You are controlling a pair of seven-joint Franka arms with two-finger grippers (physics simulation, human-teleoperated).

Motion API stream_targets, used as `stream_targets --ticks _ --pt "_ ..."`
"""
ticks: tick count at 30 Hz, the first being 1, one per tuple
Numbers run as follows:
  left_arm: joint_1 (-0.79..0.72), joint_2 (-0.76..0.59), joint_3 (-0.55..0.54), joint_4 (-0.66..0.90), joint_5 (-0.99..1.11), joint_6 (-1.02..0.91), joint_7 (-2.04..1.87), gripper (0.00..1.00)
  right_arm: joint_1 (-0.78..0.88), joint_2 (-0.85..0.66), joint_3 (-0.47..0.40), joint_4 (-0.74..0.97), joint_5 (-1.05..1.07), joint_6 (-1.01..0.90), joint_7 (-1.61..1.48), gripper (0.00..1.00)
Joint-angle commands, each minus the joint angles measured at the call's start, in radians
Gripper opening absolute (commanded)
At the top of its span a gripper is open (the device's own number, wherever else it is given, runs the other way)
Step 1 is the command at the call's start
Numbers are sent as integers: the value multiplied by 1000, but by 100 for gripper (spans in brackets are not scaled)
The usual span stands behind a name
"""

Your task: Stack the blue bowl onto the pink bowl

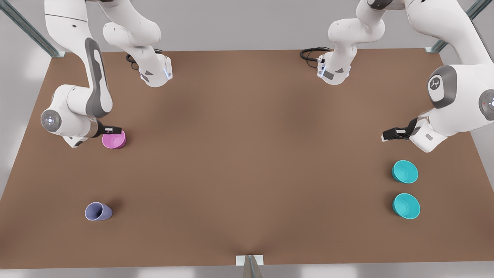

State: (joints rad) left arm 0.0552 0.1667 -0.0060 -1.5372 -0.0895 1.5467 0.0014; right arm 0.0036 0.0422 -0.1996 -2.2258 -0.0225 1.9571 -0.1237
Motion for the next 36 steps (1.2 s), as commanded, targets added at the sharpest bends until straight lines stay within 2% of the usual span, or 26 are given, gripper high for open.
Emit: stream_targets --ticks 1,13,27,28,29,30,31,32,34,36 --pt "0 -1 0 0 1 0 0 100 -106 8 -3 -6 -4 55 73 100" --pt "0 5 0 2 1 0 2 100 -160 136 -4 -72 10 282 81 100" --pt "0 10 0 3 1 1 2 100 -220 259 -3 -115 32 385 73 100" --pt "0 10 0 3 1 1 2 100 -220 249 -3 -117 100 370 65 98" --pt "0 11 0 3 1 1 2 100 -220 249 -3 -115 128 356 29 78" --pt "0 11 0 3 2 1 2 100 -220 249 -3 -114 128 355 18 53" --pt "0 11 0 3 2 3 2 100 -228 252 -3 -104 128 344 13 40" --pt "0 11 0 3 2 3 2 100 -232 252 -3 -101 128 335 13 32" --pt "0 11 0 3 1 3 2 100 -232 259 -3 -83 130 313 13 23" --pt "0 11 0 3 1 3 2 100 -243 260 -3 -58 130 275 12 21"
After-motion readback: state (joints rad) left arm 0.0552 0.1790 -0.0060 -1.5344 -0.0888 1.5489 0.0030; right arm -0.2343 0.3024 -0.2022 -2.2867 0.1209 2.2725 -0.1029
